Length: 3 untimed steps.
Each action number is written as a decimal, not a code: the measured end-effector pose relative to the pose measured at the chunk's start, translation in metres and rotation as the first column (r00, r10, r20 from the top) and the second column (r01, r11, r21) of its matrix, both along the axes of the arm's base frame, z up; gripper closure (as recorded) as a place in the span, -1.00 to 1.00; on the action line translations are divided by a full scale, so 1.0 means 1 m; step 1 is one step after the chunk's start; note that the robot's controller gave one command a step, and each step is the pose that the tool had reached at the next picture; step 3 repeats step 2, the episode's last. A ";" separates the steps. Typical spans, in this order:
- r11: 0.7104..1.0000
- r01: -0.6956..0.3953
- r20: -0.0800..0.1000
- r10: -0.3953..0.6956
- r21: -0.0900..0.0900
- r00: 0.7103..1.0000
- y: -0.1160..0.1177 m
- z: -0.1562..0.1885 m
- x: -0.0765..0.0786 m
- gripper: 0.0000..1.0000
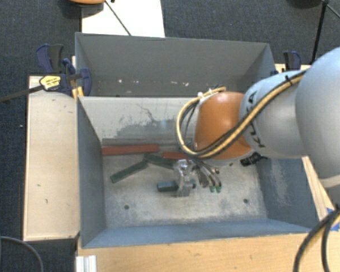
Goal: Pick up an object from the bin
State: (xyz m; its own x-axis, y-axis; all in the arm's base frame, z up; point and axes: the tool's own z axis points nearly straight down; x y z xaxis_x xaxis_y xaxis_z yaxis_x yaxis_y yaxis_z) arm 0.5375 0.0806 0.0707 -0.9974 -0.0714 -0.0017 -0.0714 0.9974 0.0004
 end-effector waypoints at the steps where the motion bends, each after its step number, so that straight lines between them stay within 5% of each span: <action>1: 1.000 0.004 -0.006 -0.004 -0.001 1.000 -0.004 0.051 0.016 1.00; 2: 1.000 0.004 0.000 -0.004 0.000 1.000 0.007 0.161 -0.029 1.00; 3: 1.000 0.004 0.000 -0.004 0.000 1.000 0.007 0.161 -0.029 1.00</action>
Offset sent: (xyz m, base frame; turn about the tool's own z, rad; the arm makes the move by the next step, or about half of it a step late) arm -0.0298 0.0067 0.1604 0.0029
